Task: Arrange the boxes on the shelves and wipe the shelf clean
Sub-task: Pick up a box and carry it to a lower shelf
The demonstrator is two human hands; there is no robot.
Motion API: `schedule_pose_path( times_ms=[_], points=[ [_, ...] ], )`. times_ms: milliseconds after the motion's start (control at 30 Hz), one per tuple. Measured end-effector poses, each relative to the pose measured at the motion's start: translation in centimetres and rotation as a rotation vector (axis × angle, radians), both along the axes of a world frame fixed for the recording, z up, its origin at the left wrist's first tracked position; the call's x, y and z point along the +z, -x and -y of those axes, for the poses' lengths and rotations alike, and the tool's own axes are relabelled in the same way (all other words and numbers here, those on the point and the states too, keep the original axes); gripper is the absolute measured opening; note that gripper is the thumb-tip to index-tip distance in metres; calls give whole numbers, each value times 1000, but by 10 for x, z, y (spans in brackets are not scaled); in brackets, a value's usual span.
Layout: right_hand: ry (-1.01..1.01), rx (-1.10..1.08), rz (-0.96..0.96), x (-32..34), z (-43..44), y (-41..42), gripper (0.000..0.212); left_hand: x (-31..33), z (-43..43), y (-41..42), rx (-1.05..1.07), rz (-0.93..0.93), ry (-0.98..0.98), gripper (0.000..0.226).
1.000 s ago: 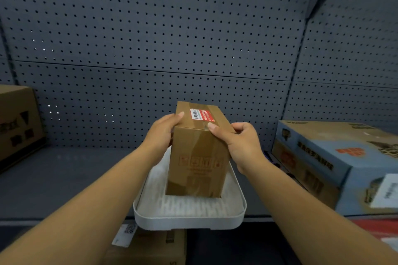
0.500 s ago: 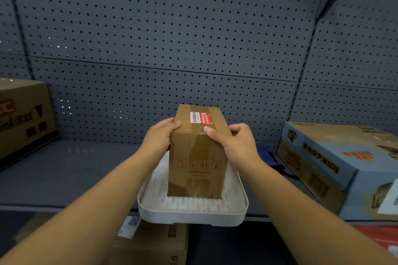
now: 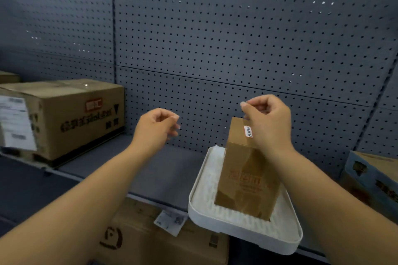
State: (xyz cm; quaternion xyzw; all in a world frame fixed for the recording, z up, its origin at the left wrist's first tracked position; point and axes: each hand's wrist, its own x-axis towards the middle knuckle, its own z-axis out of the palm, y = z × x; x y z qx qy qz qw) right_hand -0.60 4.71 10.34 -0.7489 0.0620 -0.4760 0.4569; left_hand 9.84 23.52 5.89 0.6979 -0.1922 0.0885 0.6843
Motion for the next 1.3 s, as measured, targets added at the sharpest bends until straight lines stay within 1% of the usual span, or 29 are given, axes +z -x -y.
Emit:
schedule_pose_path(
  times_ms=[100,233,500,633,700,900,967,1133,1200,1300],
  points=[
    [-1,96,-19,-2,-32,-23,13,0,-33,-13,62,15,-26,11],
    [-11,186,-95,-9,-75,-55,14,0,-76,-33,117,26,-54,10],
    [-91,259,-201,-20,-161,-133,13,15,-165,-88,158,77,-67,10],
    [-124,281,-252,-25,-208,-175,14,22,-219,-118,270,209,-129,7],
    [-135,294,-287,-29,-229,-195,14,22,-245,-133,341,247,-139,7],
    [-165,341,-413,-37,-274,-248,12,19,-303,-185,530,256,-108,12],
    [-168,347,-452,-38,-285,-266,21,20,-315,-200,581,264,-115,17],
    [-202,306,-511,-36,-299,-311,72,18,-341,-235,686,218,-150,25],
    [-219,313,-538,-36,-300,-329,85,17,-346,-248,676,163,-144,32],
    [-288,360,-578,-37,-300,-353,98,15,-349,-264,634,65,-93,36]
  ],
)
